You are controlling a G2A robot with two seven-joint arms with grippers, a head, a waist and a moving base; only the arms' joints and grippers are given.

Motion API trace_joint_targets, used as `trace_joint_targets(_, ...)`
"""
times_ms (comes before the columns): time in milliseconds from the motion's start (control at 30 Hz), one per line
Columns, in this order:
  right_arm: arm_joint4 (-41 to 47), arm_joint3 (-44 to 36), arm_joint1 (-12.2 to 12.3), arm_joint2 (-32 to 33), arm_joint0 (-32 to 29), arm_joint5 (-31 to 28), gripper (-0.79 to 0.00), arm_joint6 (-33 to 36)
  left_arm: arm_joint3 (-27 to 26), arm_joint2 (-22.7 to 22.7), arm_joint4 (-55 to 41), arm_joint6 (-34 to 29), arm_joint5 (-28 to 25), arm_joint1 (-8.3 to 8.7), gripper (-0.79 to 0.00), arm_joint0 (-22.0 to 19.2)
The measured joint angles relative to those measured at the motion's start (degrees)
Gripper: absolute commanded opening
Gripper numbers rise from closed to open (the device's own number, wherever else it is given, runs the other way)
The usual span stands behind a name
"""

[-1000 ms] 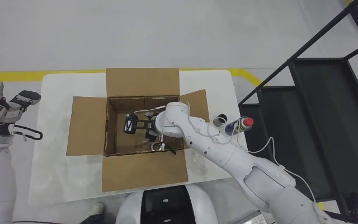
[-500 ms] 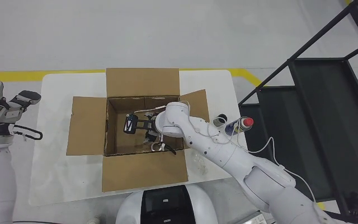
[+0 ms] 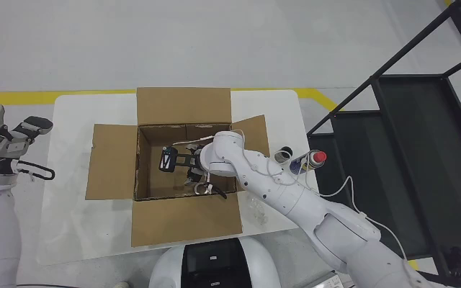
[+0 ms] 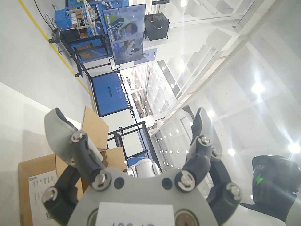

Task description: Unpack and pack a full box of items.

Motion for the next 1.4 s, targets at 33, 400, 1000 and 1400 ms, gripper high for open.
trace_joint_targets(33, 0.00, 0.00, 0.00, 0.00, 0.00, 0.00, 0.000, 0.00, 0.00, 0.00, 0.00, 0.00, 0.00, 0.00, 0.000, 0.00)
trace_joint_targets(400, -1.68, 1.51, 0.37, 0.18, -0.11, -2.94, 0.000, -0.46, 0.00, 0.00, 0.00, 0.00, 0.00, 0.00, 0.000, 0.00)
trace_joint_targets(1000, -3.12, 13.41, -2.93, -5.68, 3.63, -6.08, -0.089, -1.95, 0.00, 0.00, 0.00, 0.00, 0.00, 0.00, 0.000, 0.00)
trace_joint_targets(1400, -3.93, 17.71, -4.68, -8.09, 4.08, -7.08, -0.446, -2.30, 0.00, 0.00, 0.00, 0.00, 0.00, 0.00, 0.000, 0.00)
